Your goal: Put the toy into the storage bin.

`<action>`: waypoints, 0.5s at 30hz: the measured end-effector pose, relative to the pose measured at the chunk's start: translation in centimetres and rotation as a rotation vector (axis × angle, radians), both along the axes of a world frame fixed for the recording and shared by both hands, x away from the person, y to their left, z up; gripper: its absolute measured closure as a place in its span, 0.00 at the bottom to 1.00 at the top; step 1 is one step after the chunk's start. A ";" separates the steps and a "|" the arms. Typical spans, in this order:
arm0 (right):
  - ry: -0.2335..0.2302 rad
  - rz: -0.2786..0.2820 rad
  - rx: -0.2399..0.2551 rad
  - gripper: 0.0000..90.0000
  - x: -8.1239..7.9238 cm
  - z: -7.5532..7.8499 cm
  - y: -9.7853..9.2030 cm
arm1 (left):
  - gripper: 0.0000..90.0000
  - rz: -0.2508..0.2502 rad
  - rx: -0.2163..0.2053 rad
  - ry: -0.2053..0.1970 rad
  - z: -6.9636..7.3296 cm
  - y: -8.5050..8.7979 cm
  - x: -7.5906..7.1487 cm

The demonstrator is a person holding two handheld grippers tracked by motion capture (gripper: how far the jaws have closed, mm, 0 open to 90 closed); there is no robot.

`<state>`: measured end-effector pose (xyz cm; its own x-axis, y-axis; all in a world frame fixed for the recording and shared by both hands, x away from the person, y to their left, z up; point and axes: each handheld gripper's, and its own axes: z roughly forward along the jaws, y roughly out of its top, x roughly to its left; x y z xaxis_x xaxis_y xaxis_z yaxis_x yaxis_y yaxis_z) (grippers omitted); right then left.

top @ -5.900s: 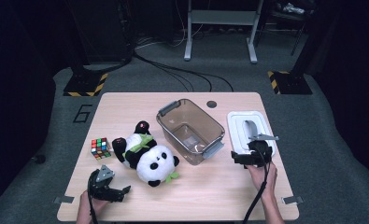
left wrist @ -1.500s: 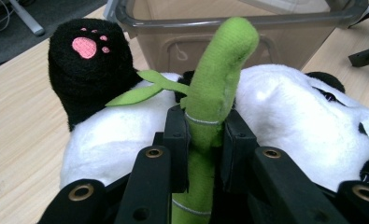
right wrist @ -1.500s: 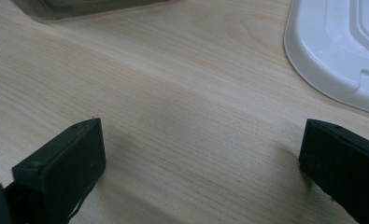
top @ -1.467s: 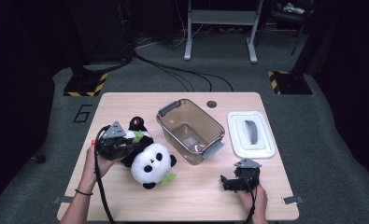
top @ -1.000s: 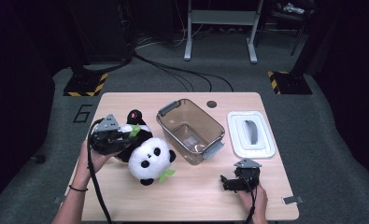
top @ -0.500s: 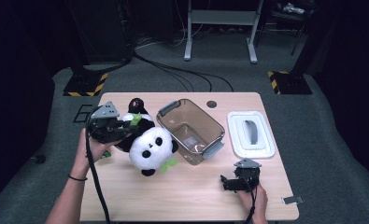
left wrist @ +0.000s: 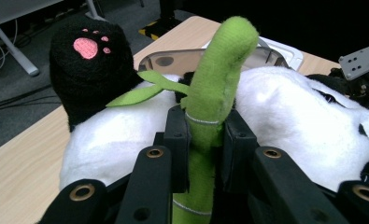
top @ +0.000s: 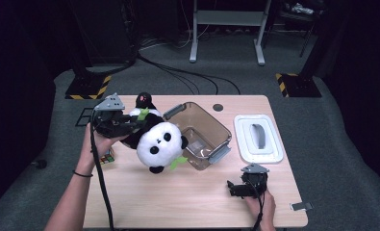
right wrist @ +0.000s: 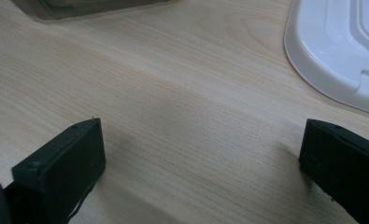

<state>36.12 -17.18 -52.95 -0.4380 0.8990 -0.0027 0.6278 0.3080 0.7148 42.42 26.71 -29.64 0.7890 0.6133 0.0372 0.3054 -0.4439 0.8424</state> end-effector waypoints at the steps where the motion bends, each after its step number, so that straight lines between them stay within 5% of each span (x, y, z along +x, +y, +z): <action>1: 0.000 0.001 -0.001 0.00 0.0 0.0 0.0 | 0.84 0.003 -0.005 -0.004 0.1 -0.1 0.1; 15: 0.000 0.000 0.000 0.00 0.0 0.0 0.0 | 0.84 -0.026 -0.010 0.003 1.4 -2.3 2.6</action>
